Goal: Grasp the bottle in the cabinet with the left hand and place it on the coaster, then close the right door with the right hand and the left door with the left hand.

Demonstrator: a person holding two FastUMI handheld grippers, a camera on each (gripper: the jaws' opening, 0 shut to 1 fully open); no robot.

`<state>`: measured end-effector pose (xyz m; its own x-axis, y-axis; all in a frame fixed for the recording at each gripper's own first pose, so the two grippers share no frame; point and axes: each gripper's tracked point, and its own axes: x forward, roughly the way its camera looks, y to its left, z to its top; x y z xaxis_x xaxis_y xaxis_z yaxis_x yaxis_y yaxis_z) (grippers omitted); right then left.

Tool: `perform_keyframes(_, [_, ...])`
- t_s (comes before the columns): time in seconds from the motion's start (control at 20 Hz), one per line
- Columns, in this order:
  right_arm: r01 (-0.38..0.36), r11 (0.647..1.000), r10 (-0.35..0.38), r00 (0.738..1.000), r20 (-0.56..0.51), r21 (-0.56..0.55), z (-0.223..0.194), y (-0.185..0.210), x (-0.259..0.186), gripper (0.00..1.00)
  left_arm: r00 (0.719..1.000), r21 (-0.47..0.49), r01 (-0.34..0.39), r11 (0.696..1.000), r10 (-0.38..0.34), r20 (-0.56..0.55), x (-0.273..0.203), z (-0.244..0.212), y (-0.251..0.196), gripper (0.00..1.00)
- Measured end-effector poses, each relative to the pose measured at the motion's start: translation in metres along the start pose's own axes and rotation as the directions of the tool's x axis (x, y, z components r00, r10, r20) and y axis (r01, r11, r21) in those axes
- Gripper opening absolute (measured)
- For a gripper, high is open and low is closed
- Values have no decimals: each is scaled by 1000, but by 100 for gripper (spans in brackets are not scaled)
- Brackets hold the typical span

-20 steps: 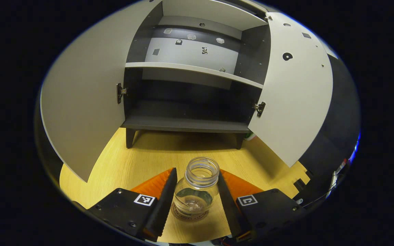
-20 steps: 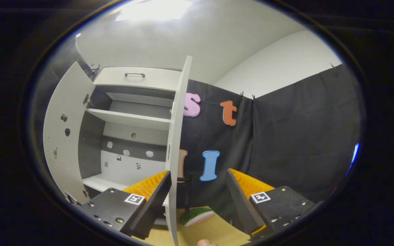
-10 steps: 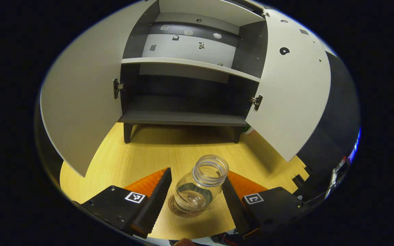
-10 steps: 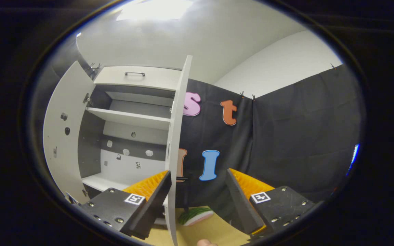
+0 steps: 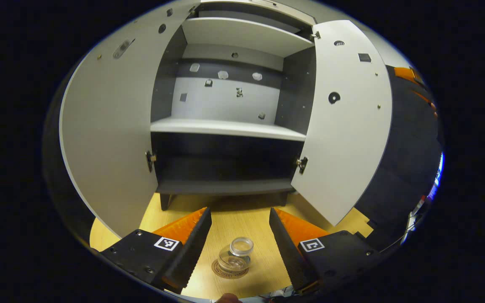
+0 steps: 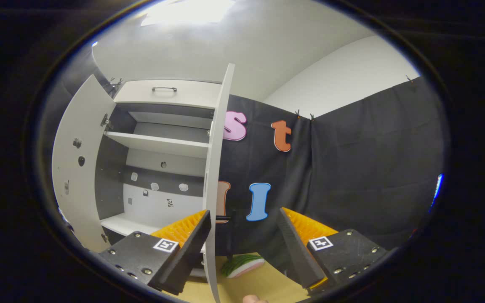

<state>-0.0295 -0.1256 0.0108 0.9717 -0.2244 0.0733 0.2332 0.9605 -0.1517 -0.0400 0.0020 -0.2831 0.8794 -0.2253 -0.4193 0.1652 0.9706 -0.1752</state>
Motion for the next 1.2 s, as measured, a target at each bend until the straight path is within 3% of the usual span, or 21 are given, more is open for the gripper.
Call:
perform_keyframes(0.25, [3, 1000, -3, 1000, 0, 3, -5, -4, 12, 97, 987, -7, -69, 998, 69, 147, -31, 96, 4, 90])
perform_keyframes(0.55, [7, 1000, -7, 1000, -15, -6, -16, -13, 27, 96, 944, -48, -151, 987, 159, 290, -78, 187, 18, 87])
perform_keyframes(0.75, [-29, 1000, 29, 999, -27, 9, -21, -6, 31, 97, 924, -75, -211, 975, 224, 311, -101, 206, 33, 90])
perform_keyframes(0.9, [-64, 998, 64, 998, -25, 17, -19, -1, 32, 92, 912, -98, -243, 965, 262, 315, -112, 206, 43, 90])
perform_keyframes(1.1, [-158, 987, 159, 987, -23, 40, -18, 22, 31, 92, 905, -101, -277, 956, 295, 307, -124, 199, 50, 87])
perform_keyframes(1.2, [-221, 974, 222, 975, -24, 58, -17, 40, 31, 95, 904, -92, -288, 953, 302, 304, -129, 197, 50, 90])
